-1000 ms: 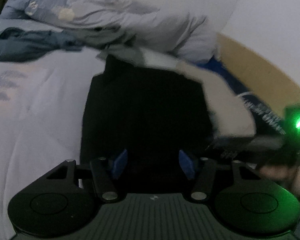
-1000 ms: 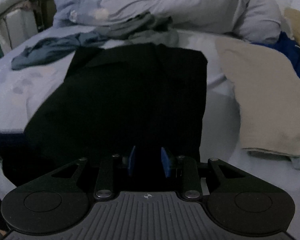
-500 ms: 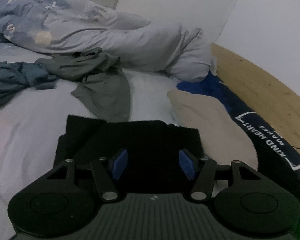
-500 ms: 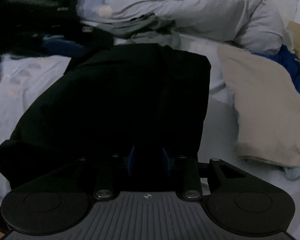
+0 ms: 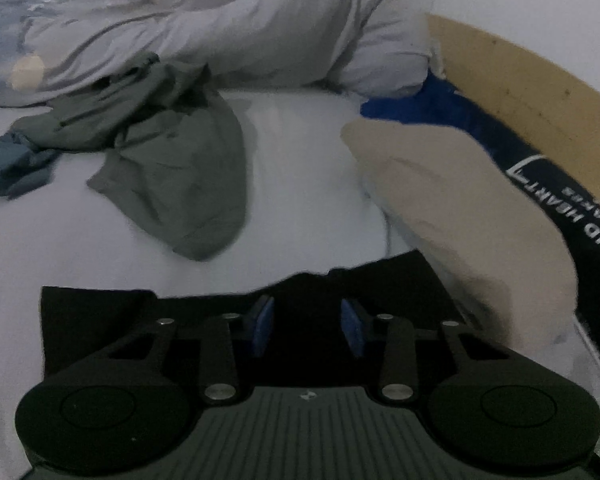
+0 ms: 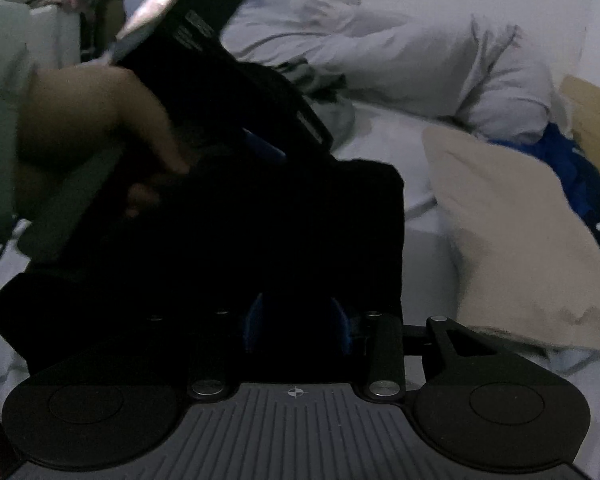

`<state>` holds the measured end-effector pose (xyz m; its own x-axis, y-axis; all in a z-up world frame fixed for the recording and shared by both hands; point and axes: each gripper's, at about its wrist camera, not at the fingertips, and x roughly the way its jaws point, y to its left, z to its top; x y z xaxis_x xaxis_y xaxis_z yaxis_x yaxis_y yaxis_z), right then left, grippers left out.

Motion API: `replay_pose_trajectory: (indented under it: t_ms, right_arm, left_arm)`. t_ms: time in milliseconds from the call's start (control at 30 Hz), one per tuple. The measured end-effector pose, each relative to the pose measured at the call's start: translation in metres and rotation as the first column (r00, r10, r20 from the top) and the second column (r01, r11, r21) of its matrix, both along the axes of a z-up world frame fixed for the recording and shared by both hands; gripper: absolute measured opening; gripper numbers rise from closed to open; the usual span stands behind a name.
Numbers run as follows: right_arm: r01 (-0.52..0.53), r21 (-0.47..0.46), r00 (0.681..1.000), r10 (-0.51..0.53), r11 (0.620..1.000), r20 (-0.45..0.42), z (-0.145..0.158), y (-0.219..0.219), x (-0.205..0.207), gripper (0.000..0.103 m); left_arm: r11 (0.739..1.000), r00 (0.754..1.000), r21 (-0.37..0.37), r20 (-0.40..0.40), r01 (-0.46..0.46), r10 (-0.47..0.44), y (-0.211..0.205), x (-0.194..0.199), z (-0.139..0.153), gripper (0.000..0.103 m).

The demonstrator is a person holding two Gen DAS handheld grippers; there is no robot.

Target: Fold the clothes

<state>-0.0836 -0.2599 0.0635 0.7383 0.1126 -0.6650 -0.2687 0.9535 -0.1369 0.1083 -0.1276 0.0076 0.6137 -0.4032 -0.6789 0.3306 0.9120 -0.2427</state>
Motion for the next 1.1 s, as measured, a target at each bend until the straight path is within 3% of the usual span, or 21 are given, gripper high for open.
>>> replay_pose_trajectory:
  t_ms: [133, 267, 533, 633, 833, 933, 1100]
  right_arm:
    - [-0.008, 0.02, 0.999, 0.009, 1.0, -0.04, -0.013, -0.008, -0.001, 0.039]
    - [-0.015, 0.025, 1.0, 0.016, 1.0, -0.027, -0.017, -0.012, -0.005, 0.039]
    - [-0.047, 0.065, 0.997, 0.042, 0.997, 0.066, 0.0, -0.016, -0.027, 0.038]
    - [-0.077, 0.043, 0.995, 0.074, 0.996, 0.073, -0.003, -0.009, -0.033, 0.038]
    - [-0.09, -0.011, 0.995, 0.091, 0.996, 0.041, -0.017, -0.005, -0.031, 0.039]
    - [-0.105, -0.051, 0.994, 0.107, 0.993, 0.036, -0.025, 0.002, -0.031, 0.04]
    - [-0.109, -0.063, 0.992, 0.113, 0.992, 0.051, -0.027, 0.002, -0.027, 0.041]
  left_arm:
    - [1.0, 1.0, -0.017, -0.003, -0.013, 0.013, -0.003, 0.0, -0.014, 0.039]
    - [0.999, 1.0, -0.025, 0.005, -0.028, 0.028, -0.003, -0.003, -0.021, 0.039]
    - [0.999, 0.996, -0.024, 0.087, -0.021, 0.023, 0.012, -0.045, 0.014, 0.03]
    - [1.0, 0.995, -0.02, 0.094, -0.022, 0.024, 0.028, -0.078, 0.021, 0.025]
    - [0.997, 0.991, 0.047, 0.122, -0.066, 0.06, 0.054, -0.133, 0.007, 0.011]
    - [0.995, 0.989, 0.085, 0.144, -0.047, 0.034, 0.052, -0.138, -0.004, 0.009]
    - [0.996, 0.988, 0.073, 0.149, -0.049, 0.037, 0.051, -0.139, -0.007, 0.009]
